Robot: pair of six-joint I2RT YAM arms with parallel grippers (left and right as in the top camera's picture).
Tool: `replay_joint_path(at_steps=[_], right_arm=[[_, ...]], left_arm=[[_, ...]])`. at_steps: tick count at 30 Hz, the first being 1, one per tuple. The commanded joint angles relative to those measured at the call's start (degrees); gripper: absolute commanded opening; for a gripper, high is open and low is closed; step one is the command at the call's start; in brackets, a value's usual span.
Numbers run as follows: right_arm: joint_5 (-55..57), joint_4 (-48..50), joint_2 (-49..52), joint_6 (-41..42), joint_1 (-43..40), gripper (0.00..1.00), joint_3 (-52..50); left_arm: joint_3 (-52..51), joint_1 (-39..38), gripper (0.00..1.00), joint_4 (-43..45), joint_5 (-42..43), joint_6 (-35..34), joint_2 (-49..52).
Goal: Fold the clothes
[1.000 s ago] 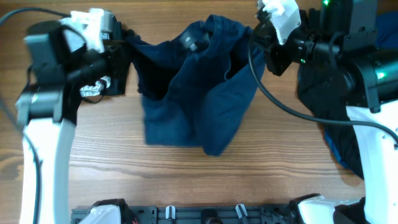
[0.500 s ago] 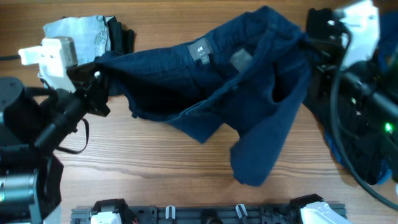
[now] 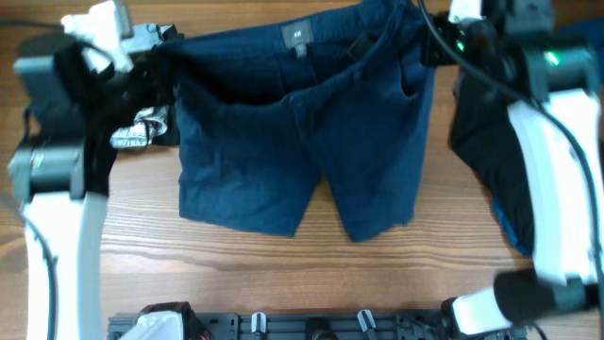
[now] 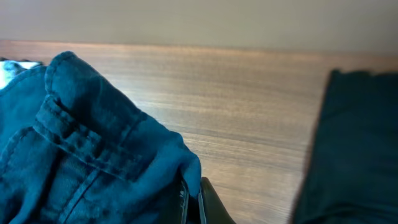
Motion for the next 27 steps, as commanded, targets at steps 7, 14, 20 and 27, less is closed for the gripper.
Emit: replay_joint_path(at_steps=[7, 14, 20, 27], right_arm=[[-1.8, 20.0, 24.7, -0.3, -7.0, 1.00, 0.3], [-7.2, 18.8, 22.3, -0.2, -9.5, 1.00, 0.6], [-11.0, -2.5, 20.0, -0.2, -9.0, 1.00, -0.3], [-0.8, -8.6, 20.0, 9.1, -3.9, 1.00, -12.4]], left_arm=[[0.7, -3.3, 0.99, 15.8, -6.2, -0.7, 20.2], [0.7, -4.0, 0.99, 15.6, -12.2, -0.7, 17.8], [0.7, -5.1, 1.00, 2.5, -12.6, -1.2, 11.5], [0.7, -5.5, 1.00, -10.0, -15.8, -1.9, 10.5]])
